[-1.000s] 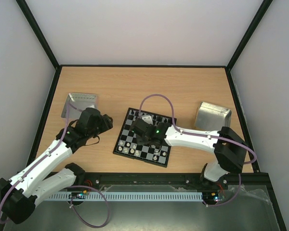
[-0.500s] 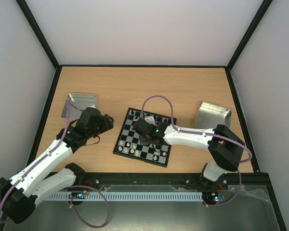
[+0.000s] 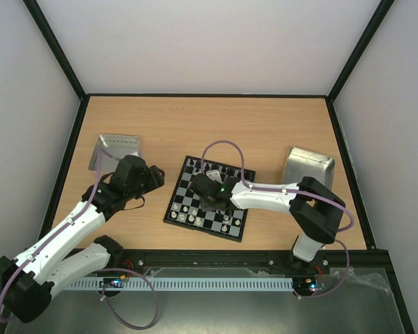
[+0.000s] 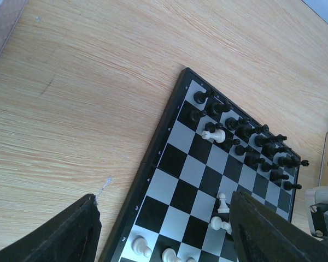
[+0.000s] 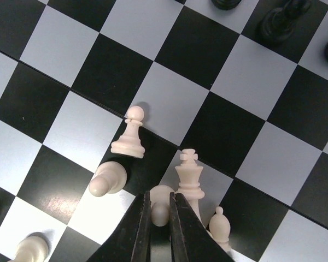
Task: Set up the chess pieces on the board
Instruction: Pick up the chess piece from the chessboard, then place the chess piece on the chessboard.
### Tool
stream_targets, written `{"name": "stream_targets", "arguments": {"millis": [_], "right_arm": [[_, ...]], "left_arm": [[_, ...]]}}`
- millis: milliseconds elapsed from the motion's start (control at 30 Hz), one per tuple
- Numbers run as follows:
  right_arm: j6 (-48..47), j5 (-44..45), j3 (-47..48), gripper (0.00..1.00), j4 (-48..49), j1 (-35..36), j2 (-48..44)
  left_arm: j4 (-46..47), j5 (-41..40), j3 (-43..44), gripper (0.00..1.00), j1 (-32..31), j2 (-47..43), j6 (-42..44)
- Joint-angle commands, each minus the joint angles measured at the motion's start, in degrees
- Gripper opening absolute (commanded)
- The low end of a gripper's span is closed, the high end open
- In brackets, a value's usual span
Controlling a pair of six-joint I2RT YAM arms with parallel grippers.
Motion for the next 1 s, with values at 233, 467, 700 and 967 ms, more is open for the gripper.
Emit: {"name": "stream_targets", "arguments": {"millis": [233,467,700,967], "right_arm": [[-0.8,0.8,1.3,0.03,0.1,-0.2,-2.2],[-0.6,-2.2,0.8,0.03,0.3,-0.2,-6.5],[-0.5,-4.1,0.5,0.03,0.5,1.2,-7.0],[-1.0,-5.9,1.0,0.03,0.0,4.6,-3.0]], "left_arm": [[0.4,-0.1,1.5,0.66,0.5,0.7,0.6],[0.6,-0.1,1.8,0.66,0.5,0.8,0.6],[0.6,-0.2,1.7,0.66,0.5,0.9,0.5],[0.7,0.0,1.6,0.66,0.5,1.1,0.4]]}}
